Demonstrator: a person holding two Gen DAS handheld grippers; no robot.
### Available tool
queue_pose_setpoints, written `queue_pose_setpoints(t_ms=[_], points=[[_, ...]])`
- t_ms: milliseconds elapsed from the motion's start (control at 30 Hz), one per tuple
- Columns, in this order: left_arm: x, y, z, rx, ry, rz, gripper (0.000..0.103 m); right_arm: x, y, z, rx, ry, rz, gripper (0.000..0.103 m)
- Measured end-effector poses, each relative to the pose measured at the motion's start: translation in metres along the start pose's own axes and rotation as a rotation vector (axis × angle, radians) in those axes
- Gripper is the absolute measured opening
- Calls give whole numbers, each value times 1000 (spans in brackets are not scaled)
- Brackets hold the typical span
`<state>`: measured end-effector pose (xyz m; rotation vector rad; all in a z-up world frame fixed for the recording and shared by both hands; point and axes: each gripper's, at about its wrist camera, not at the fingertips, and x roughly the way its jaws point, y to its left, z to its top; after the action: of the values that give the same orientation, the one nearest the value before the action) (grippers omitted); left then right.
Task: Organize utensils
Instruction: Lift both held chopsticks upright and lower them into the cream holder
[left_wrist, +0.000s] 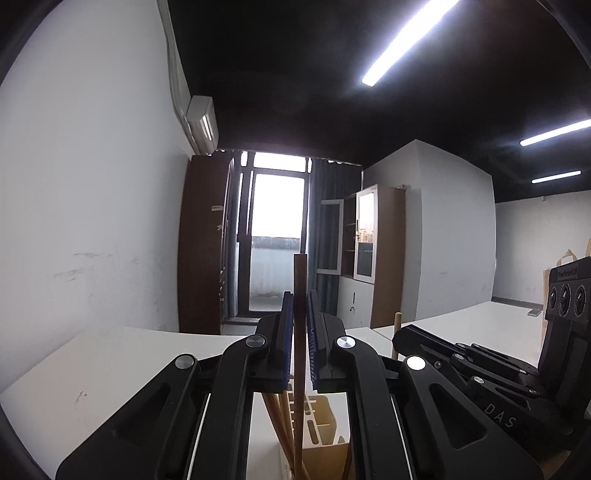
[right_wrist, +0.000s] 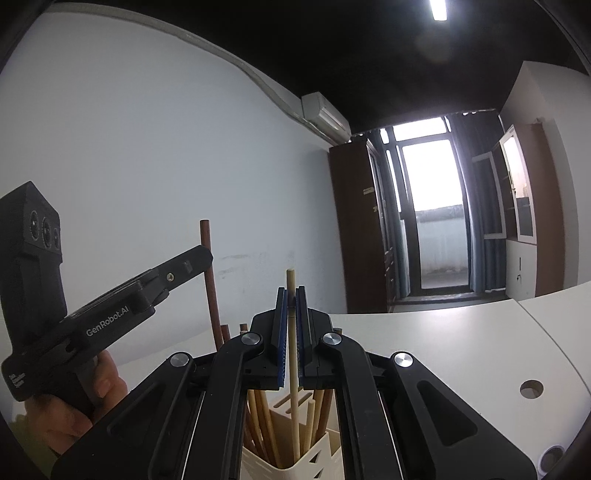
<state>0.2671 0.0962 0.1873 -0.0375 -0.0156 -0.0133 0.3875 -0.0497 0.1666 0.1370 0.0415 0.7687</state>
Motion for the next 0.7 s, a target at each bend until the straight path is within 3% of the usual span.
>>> queue_pose_setpoints(t_ms=[700], points=[[1,11,-16,-2,122,4,7,2,-1,-1,14,61,-25,5]])
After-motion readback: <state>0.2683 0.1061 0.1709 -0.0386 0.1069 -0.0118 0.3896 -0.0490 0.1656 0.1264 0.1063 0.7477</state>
